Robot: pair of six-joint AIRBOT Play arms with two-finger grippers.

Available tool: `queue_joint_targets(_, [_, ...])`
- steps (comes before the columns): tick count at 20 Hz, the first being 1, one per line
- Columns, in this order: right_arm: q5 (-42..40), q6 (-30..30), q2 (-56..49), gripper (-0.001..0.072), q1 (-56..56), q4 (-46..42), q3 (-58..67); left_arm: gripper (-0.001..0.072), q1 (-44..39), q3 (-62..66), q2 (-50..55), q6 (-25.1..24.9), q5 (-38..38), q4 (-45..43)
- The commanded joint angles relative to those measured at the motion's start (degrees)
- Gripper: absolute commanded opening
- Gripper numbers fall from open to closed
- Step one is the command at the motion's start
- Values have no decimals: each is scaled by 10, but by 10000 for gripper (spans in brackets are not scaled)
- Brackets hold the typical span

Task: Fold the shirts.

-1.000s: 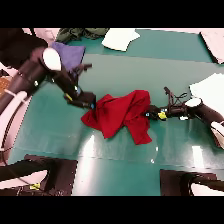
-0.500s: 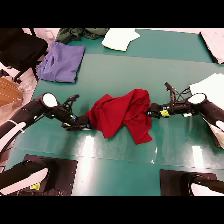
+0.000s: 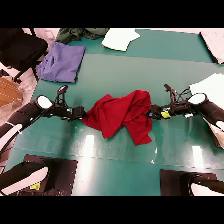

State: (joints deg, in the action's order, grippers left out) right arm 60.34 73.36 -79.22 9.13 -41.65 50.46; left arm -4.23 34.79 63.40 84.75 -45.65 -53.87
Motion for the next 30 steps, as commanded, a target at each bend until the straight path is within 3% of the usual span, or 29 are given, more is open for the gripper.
queue_joint_targets(1, [2, 1, 0, 18, 0, 0, 1, 427, 2, 0, -1, -12, 17, 16])
queue_joint_targets(11, [-4, 1, 5, 18, -4, 2, 4, 417, 2, -45, -1, -63, -26, 87])
queue_joint_targets(12, [-4, 2, 11, 18, -6, 2, 4, 175, 2, -45, -1, -65, -26, 92])
queue_joint_targets(13, [-5, 3, 19, 18, -10, 1, 4, 31, 2, -45, -1, -77, -24, 106])
queue_joint_targets(19, [0, 7, 132, 18, -99, 23, 4, 30, 2, 59, -10, -102, -63, 181])
queue_joint_targets(25, [-50, -15, 330, 18, -165, 59, 56, 30, 2, 368, -37, -49, -37, 186])
queue_joint_targets(28, [-99, -24, 387, 18, -182, 43, 130, 30, 2, 504, -37, -31, 10, 179])
queue_joint_targets(30, [-79, -22, 397, 18, -200, 24, 178, 30, 2, 559, -37, -10, 3, 161])
